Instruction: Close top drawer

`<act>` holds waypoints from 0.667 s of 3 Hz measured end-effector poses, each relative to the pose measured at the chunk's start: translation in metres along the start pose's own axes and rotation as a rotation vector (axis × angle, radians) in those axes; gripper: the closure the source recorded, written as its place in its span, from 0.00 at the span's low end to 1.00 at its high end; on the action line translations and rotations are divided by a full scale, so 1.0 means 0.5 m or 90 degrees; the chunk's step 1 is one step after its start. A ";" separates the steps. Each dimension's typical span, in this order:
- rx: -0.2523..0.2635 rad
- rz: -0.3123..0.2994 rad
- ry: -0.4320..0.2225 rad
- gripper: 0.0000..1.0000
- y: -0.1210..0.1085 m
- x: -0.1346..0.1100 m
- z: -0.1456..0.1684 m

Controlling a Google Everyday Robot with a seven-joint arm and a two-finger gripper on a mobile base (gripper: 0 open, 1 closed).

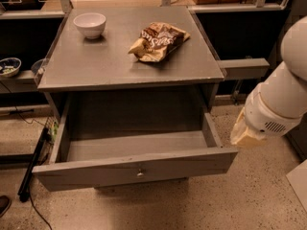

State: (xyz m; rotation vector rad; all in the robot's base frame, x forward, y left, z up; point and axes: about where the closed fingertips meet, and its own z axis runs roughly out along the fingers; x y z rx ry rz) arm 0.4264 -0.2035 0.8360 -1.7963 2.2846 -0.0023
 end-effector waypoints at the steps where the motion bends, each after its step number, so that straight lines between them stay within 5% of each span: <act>1: -0.043 -0.004 0.000 1.00 0.007 0.004 0.074; 2: -0.049 0.002 -0.001 1.00 0.013 0.006 0.086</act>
Offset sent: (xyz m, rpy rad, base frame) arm 0.0028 0.0038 -0.0323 0.0106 0.0546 0.0172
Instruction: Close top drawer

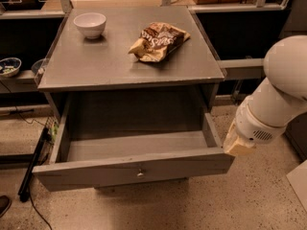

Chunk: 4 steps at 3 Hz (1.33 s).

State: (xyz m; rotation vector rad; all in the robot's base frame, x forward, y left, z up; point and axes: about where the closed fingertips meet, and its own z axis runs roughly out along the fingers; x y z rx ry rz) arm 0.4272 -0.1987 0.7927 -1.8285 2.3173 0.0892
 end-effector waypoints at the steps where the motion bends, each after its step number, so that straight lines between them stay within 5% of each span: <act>1: -0.025 0.038 -0.007 1.00 0.030 0.017 0.060; 4: -0.107 0.079 -0.002 1.00 0.108 0.069 0.240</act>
Offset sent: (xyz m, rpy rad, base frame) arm -0.0440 -0.0036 -0.1127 0.0744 0.1323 -0.1271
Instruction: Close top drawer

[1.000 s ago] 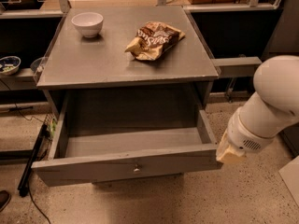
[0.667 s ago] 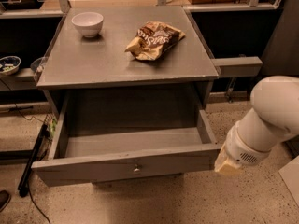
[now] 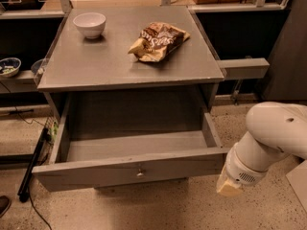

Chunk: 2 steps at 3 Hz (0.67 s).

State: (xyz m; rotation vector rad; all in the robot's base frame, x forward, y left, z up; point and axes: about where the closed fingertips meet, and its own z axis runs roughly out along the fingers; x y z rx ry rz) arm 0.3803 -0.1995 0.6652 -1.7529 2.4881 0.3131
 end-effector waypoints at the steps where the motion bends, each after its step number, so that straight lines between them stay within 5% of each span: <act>1: 0.000 0.000 0.000 1.00 0.000 0.000 0.000; 2: 0.031 0.011 -0.035 1.00 -0.056 -0.038 -0.007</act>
Offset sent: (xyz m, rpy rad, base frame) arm 0.0580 0.0096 0.0058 0.0539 -0.0979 -0.0580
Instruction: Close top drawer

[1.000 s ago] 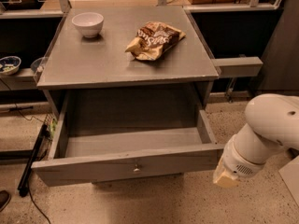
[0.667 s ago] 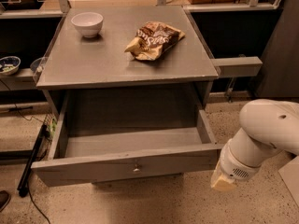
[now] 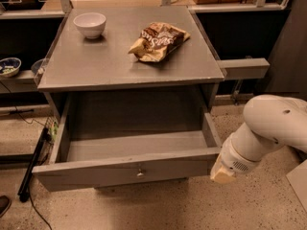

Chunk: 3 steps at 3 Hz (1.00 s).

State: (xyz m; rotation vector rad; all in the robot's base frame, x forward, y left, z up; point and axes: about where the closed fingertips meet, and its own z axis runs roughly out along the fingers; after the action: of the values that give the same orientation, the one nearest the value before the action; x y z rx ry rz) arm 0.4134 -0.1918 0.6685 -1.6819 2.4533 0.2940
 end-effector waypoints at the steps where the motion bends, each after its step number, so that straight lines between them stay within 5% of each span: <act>1: 0.019 0.006 -0.024 1.00 -0.031 -0.027 0.000; 3: 0.039 0.004 -0.053 1.00 -0.079 -0.076 0.019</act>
Offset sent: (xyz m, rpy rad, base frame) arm 0.0532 0.0245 -0.0054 0.0796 -0.0991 -0.0474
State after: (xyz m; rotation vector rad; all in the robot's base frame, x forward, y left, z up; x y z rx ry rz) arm 0.4641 -0.1693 0.6652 -1.6049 2.3821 0.2807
